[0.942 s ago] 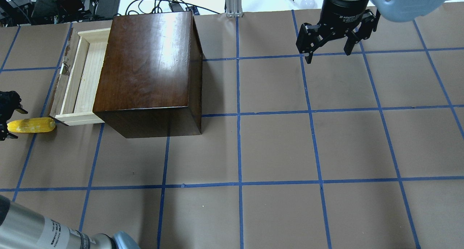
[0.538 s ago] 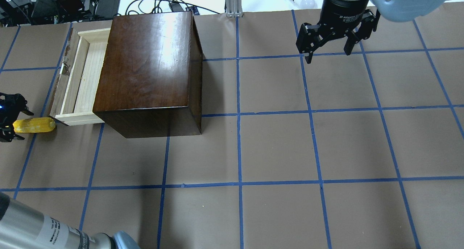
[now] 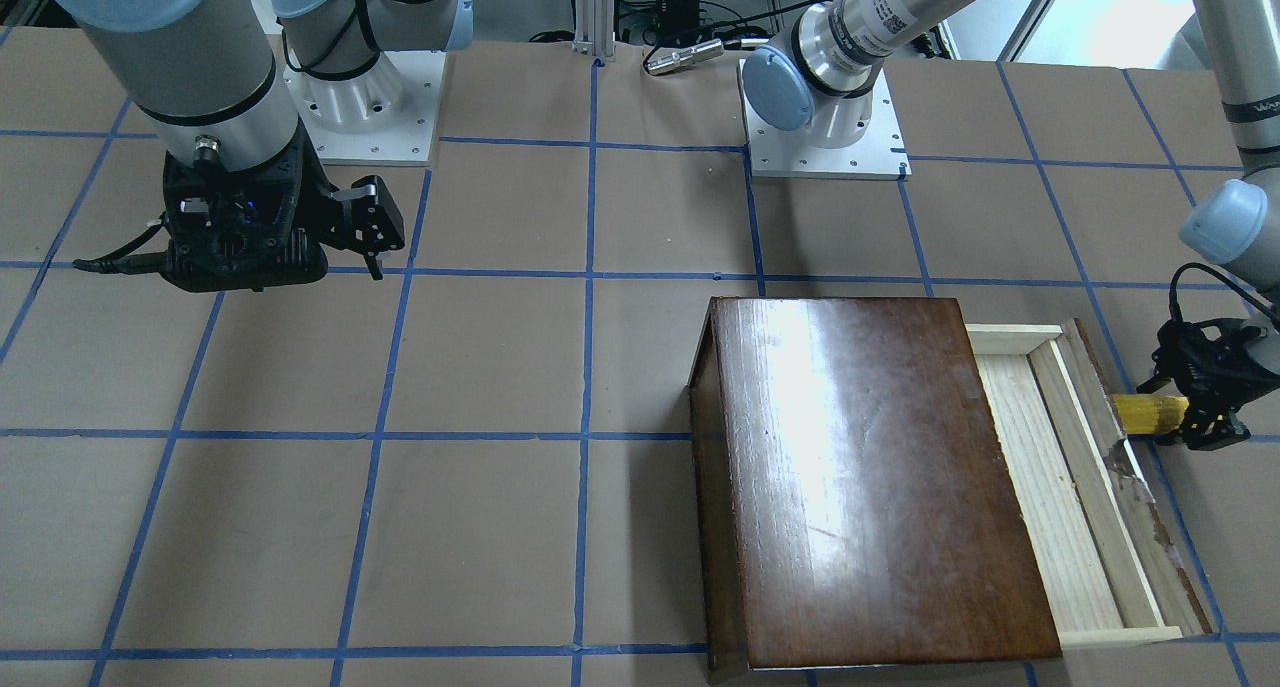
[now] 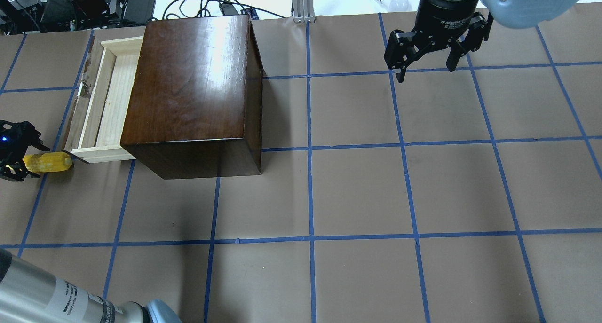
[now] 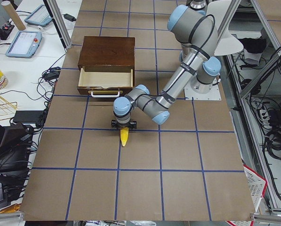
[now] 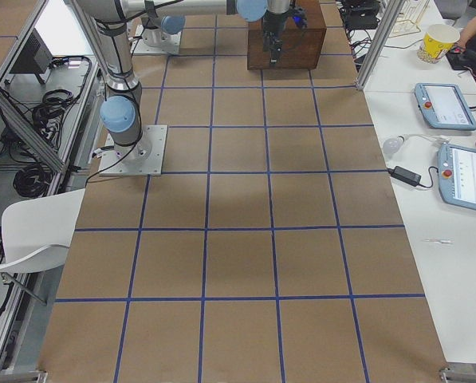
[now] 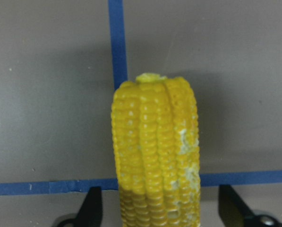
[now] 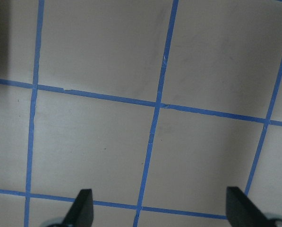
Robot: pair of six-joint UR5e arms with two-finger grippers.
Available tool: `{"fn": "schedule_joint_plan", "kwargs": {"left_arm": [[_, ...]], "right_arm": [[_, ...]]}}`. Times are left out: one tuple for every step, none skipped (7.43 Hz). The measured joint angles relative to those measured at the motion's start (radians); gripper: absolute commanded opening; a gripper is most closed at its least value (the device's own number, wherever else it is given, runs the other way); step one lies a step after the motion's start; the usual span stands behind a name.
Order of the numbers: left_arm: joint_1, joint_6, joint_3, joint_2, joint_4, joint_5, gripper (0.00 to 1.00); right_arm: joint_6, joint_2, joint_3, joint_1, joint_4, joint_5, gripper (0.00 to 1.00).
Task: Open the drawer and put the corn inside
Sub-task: 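Lower the left gripper and grasp the yellow corn cob, then lift the corn and lower it into the open drawer with the left gripper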
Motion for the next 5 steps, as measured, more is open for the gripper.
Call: {"fn": "schedule_joint_plan", "kwargs": {"left_arm": [[0.001,0.005,0.001,-0.001,0.0,-0.003,0.0],[0.002,0.009,0.002,0.001,0.0,-0.006,0.0],[0.004,0.008,0.004,0.007,0.0,-0.021,0.0],[0.008,-0.004,0.005,0.019,-0.002,-0.05,0.0],[0.016,-0.043,0.005,0.034,-0.006,-0.072,0.0]], "right_arm": [[0.0,0.0,0.0,0.0,0.0,0.0,1.0],[0.0,0.0,0.0,0.0,-0.001,0.0,1.0],[0.001,0.0,0.0,0.0,-0.001,0.0,1.0],[0.001,0.0,0.0,0.0,-0.001,0.0,1.0],[0.0,0.0,0.0,0.0,-0.001,0.0,1.0]]}}
